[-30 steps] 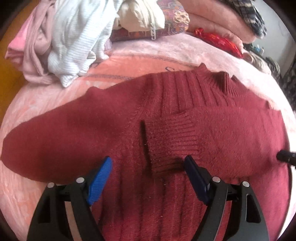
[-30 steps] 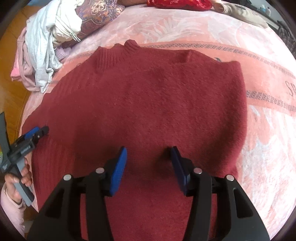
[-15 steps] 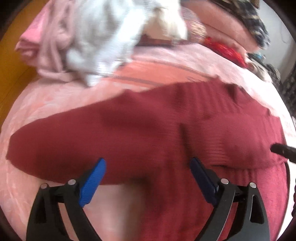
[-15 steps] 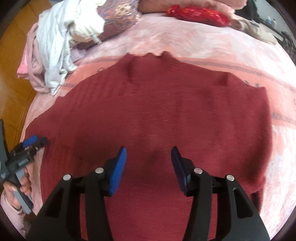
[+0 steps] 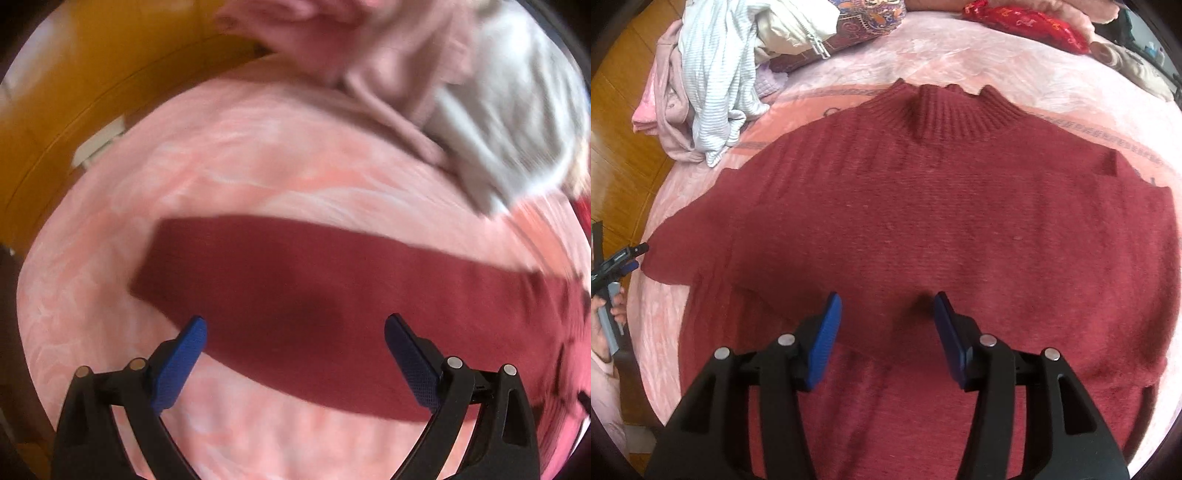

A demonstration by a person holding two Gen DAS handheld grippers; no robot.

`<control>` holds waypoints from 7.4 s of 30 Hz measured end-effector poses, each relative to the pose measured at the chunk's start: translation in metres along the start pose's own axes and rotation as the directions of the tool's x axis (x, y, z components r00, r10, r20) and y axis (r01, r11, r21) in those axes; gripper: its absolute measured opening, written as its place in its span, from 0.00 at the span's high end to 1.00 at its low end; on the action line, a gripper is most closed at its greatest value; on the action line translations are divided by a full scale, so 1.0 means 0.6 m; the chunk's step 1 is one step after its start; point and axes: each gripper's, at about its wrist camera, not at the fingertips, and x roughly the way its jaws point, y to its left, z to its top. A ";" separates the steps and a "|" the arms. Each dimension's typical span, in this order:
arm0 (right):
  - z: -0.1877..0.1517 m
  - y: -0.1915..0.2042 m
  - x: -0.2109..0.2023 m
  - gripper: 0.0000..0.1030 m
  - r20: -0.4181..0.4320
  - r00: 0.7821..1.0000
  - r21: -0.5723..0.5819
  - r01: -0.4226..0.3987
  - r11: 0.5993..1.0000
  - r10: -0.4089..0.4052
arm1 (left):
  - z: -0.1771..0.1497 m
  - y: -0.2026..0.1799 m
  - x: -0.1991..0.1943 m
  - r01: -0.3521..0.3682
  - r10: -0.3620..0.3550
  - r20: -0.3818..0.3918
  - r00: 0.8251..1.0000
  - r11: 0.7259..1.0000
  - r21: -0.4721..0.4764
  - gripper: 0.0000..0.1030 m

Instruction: Fold small clothes

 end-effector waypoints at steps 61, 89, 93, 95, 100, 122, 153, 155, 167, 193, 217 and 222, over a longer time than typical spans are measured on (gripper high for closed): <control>-0.089 -0.167 -0.094 0.43 0.038 0.999 0.083 -0.002 0.997 -0.001 | -0.253 -0.662 -0.183 0.528 -0.606 -0.031 0.795 0.665 0.528 0.94; 0.023 0.069 -0.050 0.42 0.028 0.993 -0.059 -0.116 0.991 0.118 | -0.160 -0.451 -0.050 0.318 -0.325 -0.046 0.945 0.875 0.365 0.57; 0.051 0.105 -0.016 0.43 0.016 0.997 -0.067 -0.071 0.995 0.072 | -0.162 -0.451 -0.045 0.334 -0.342 -0.048 0.938 0.863 0.379 0.56; 0.060 0.115 0.009 0.43 -0.002 0.999 -0.063 -0.053 0.997 0.053 | -0.164 -0.448 -0.045 0.346 -0.356 -0.046 0.933 0.857 0.383 0.55; 0.065 0.124 0.042 0.62 0.001 0.997 -0.091 0.073 0.993 -0.073 | -0.161 -0.445 -0.045 0.362 -0.372 -0.050 0.927 0.852 0.378 0.55; -0.077 -0.142 -0.071 0.60 0.016 0.992 0.187 -0.124 0.974 0.123 | -0.181 -0.476 -0.079 0.351 -0.356 -0.039 0.934 0.887 0.300 0.30; 0.030 -0.100 -0.124 0.95 0.183 0.963 0.104 -0.218 0.970 0.197 | -0.143 -0.373 -0.088 0.291 -0.307 0.062 0.950 0.938 0.187 0.23; 0.032 -0.131 -0.150 0.95 0.211 0.961 0.124 -0.210 0.970 0.182 | -0.148 -0.381 -0.090 0.290 -0.308 0.066 0.949 0.936 0.197 0.23; 0.007 -0.274 -0.134 0.94 0.173 0.983 0.261 -0.106 0.959 0.062 | -0.190 -0.472 -0.089 0.233 -0.268 0.057 0.962 0.910 0.343 0.22; -0.003 -0.250 -0.062 0.94 0.070 0.997 0.249 -0.050 0.967 0.034 | -0.149 -0.430 -0.070 0.444 -0.433 -0.109 0.895 0.843 0.303 0.89; -0.033 -0.256 -0.081 0.94 0.036 0.997 0.207 -0.080 0.975 0.075 | -0.238 -0.463 -0.071 0.296 -0.312 -0.049 0.949 0.825 0.482 0.77; -0.035 -0.275 -0.061 0.92 0.004 0.999 0.241 -0.041 0.970 0.041 | -0.231 -0.446 -0.063 0.322 -0.328 -0.070 0.942 0.825 0.464 0.81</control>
